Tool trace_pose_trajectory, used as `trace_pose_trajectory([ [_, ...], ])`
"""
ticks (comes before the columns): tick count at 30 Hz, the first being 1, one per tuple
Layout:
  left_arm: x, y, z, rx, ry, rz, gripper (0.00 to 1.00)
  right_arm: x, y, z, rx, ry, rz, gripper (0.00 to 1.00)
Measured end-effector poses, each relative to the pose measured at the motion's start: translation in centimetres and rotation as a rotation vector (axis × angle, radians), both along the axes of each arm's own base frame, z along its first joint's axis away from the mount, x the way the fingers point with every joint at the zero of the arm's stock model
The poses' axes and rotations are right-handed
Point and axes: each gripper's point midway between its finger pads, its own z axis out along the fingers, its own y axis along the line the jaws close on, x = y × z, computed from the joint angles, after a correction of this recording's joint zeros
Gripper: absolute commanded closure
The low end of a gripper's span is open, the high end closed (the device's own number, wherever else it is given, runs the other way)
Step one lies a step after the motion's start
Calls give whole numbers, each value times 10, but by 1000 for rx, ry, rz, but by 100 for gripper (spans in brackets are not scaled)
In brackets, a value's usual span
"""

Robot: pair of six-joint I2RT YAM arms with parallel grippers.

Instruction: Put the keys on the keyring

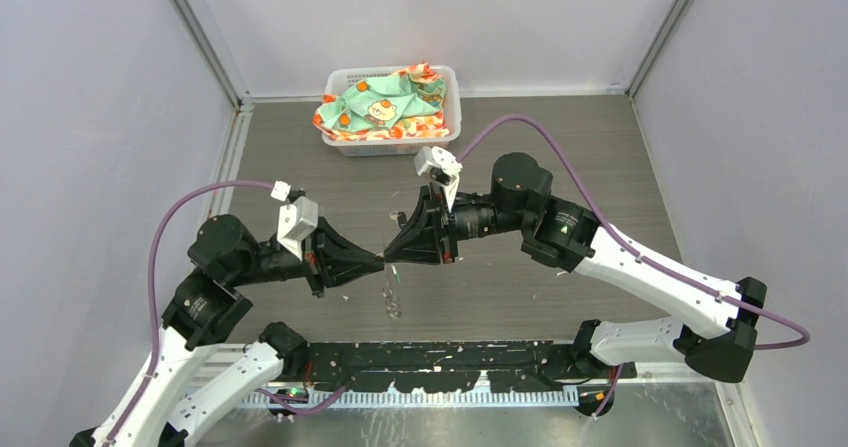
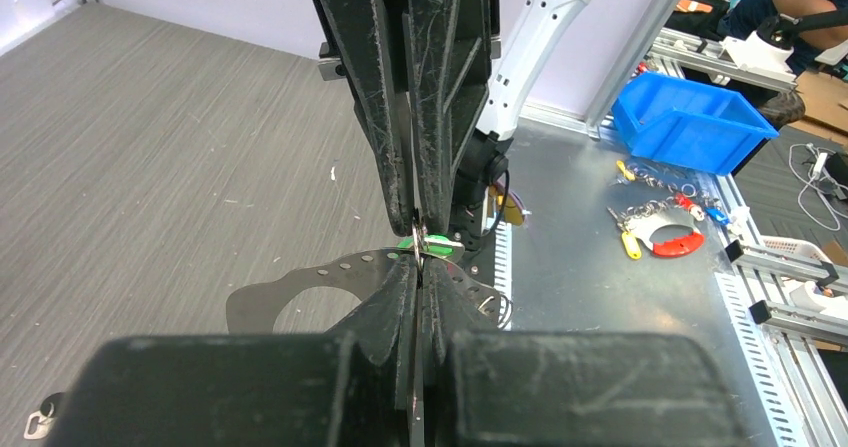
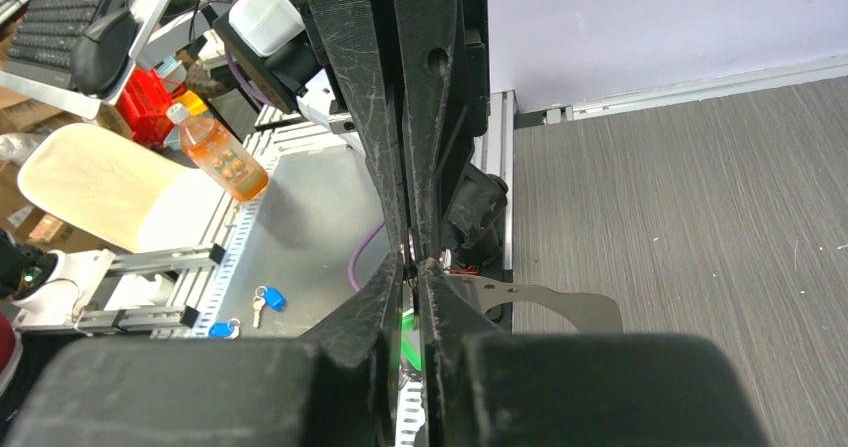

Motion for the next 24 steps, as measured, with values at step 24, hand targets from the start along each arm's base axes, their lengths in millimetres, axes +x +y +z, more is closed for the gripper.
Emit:
trace_pose_trajectory([
  [24, 1, 1, -2, 77, -42, -22, 75, 7, -6, -29, -143, 47, -65, 99],
])
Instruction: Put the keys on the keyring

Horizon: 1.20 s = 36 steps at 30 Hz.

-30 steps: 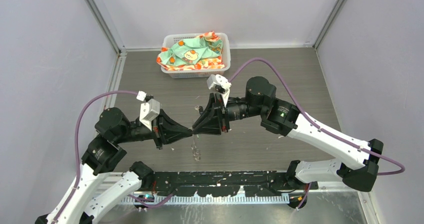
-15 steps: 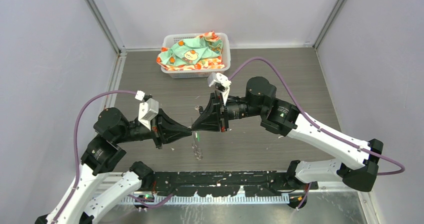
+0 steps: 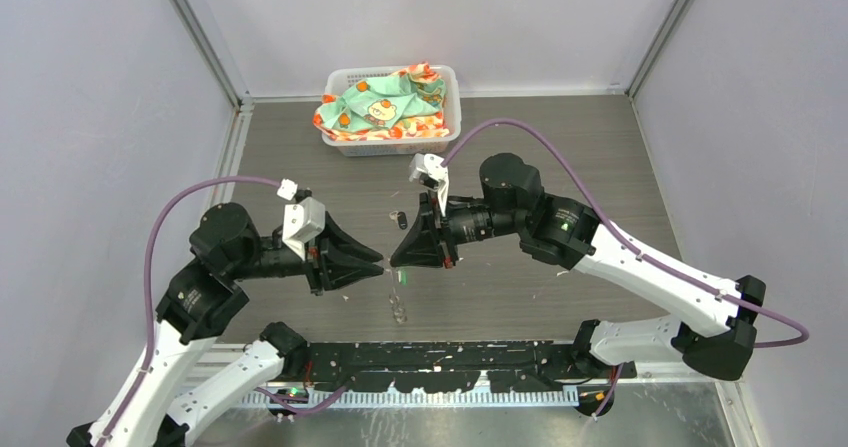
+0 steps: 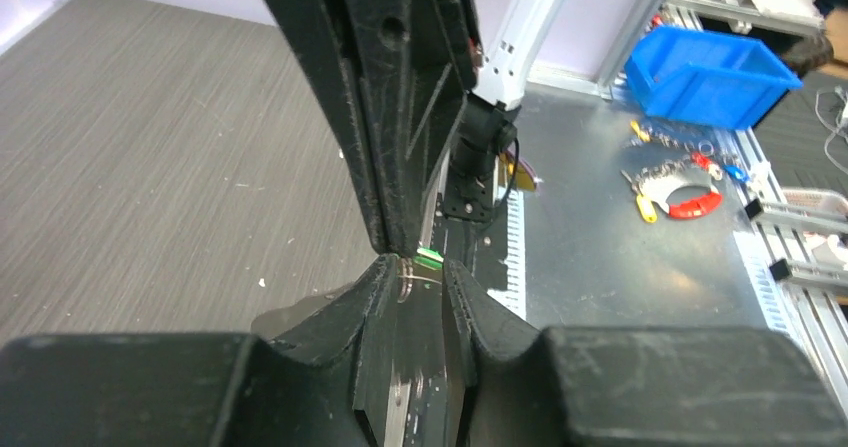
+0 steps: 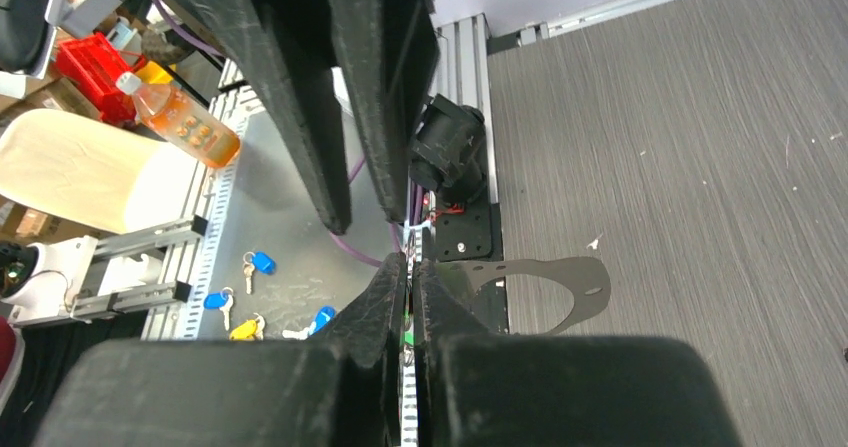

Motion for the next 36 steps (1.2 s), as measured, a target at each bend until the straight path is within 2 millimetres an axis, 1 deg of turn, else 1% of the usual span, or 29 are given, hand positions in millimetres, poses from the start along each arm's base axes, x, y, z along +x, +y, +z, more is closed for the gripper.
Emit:
trace_pose_trajectory([
  [5, -6, -2, 2, 41, -8, -63, 75, -1, -1, -4, -50, 0, 6, 99],
  [12, -2, -8, -13, 138, 33, -133, 74, -1, -1, -5, -107, -22, 26, 99],
  [19, -2, -7, -19, 178, 22, -154, 75, -1, -4, -12, -150, -34, 30, 99],
  [24, -3, -4, -19, 185, -11, -152, 75, -3, -5, -12, -162, -37, 42, 99],
  [28, -4, -1, -14, 180, -45, -143, 72, -4, -6, -12, -166, -35, 46, 99],
  [32, -3, 0, -13, 182, -70, -134, 70, -4, -5, -11, -167, -35, 51, 99],
  [36, -2, 1, -13, 183, -93, -132, 70, -5, -3, -11, -169, -32, 56, 99],
])
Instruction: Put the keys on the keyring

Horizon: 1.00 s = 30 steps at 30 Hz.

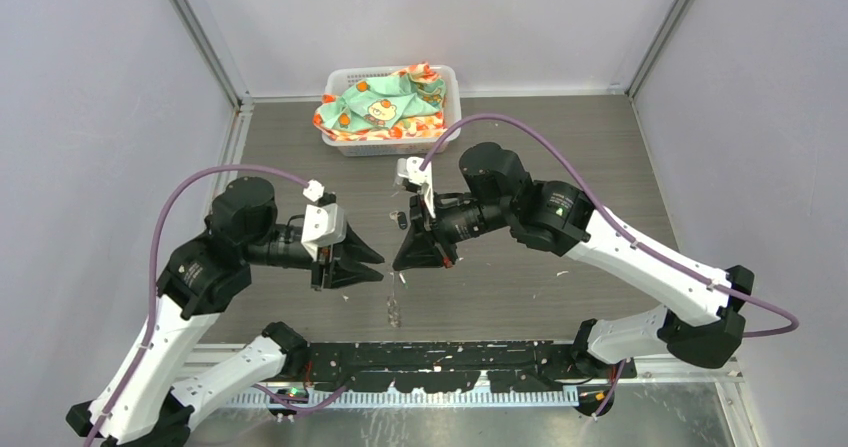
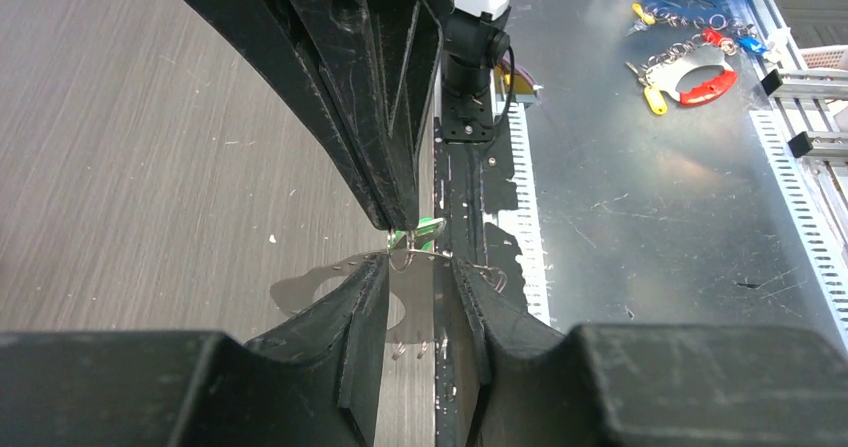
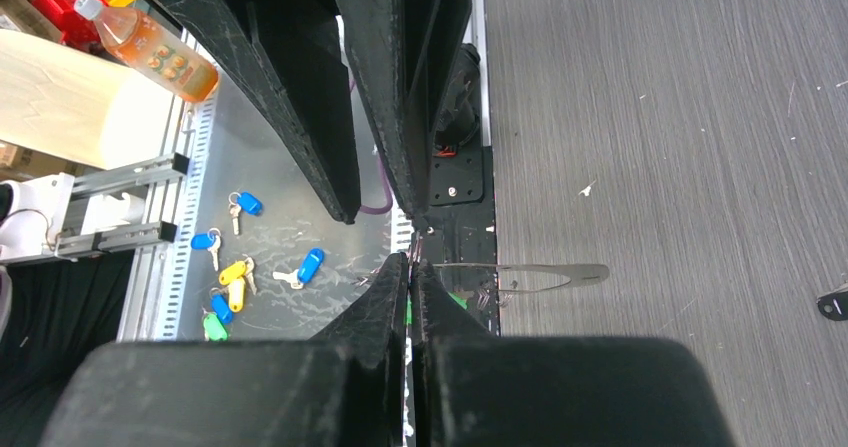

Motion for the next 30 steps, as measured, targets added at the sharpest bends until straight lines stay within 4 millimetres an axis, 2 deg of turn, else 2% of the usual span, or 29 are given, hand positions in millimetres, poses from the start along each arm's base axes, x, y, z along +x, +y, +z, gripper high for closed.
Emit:
trace_pose_trajectory([
  [11, 13, -9, -14, 44, 36, -6, 75, -2, 4, -2, -6, 6, 16, 99],
  [12, 13, -9, -14, 47, 38, -6, 77, -2, 4, -2, -6, 6, 16, 99],
  [16, 11, -8, -15, 47, 40, -12, 98, -2, 6, -1, -5, 5, 16, 99],
  [20, 8, -7, -15, 46, 44, -21, 100, -2, 6, -2, -6, 3, 17, 99],
  [22, 7, -7, -14, 45, 46, -26, 100, -2, 6, -2, -6, 3, 17, 92],
  [26, 7, -7, -15, 45, 53, -24, 100, 5, 7, -2, -10, -3, -25, 67],
  [30, 7, -7, -17, 30, 78, 0, 100, 17, 4, 1, 31, -35, -117, 64],
])
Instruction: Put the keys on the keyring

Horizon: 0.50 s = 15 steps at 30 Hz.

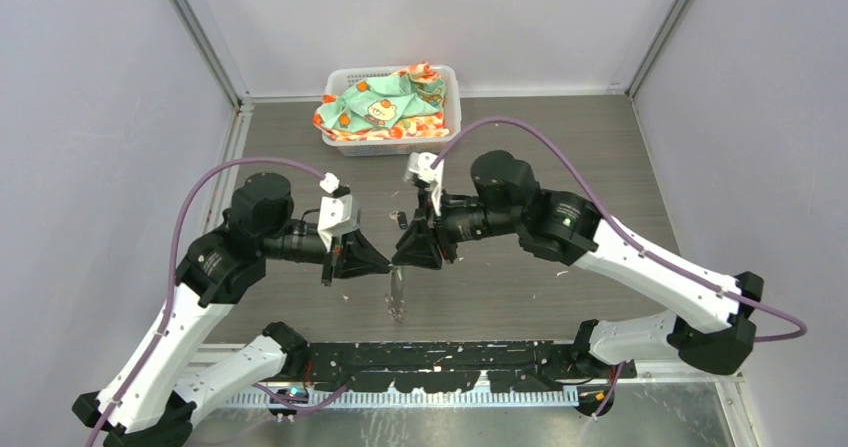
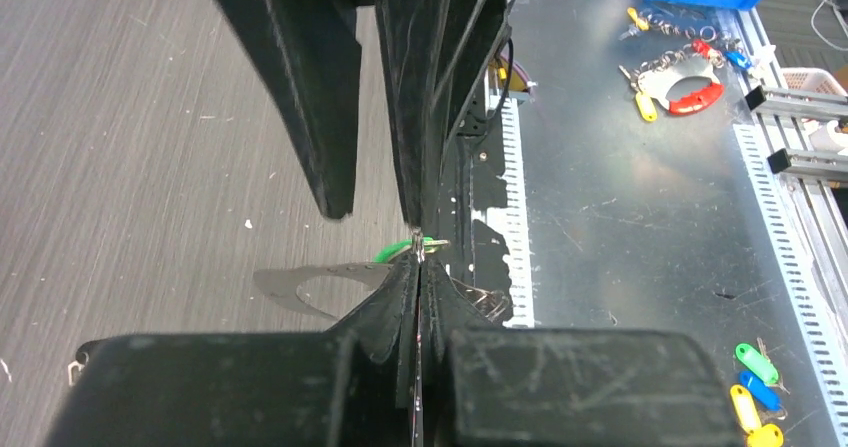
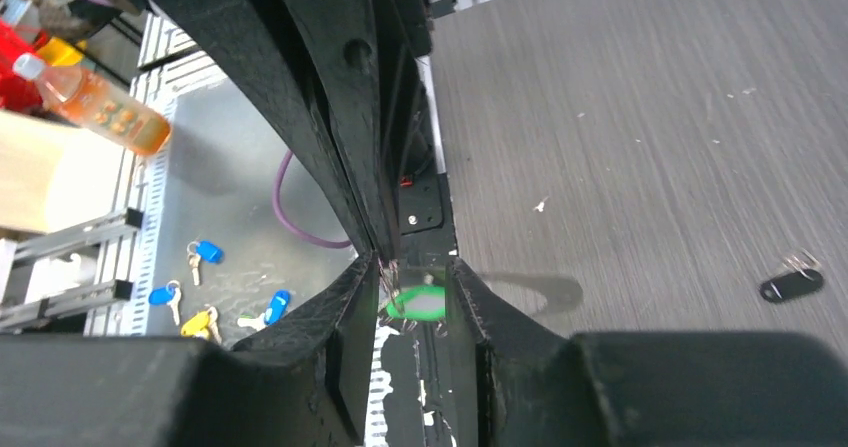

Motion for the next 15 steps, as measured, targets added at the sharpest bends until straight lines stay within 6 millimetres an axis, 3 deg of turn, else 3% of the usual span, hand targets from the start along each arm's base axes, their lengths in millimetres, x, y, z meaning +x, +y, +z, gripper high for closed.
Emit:
trace_pose_trajectory([
  [4, 0, -1, 2, -49, 27, 38, 100, 1, -17, 8, 72, -6, -74, 59],
  [9, 1, -4, 20, -130, 27, 65, 100, -3, -32, 24, 189, -1, -126, 50],
  [15, 6, -7, 40, -203, 11, 95, 100, -3, -31, 27, 253, 30, -141, 48],
])
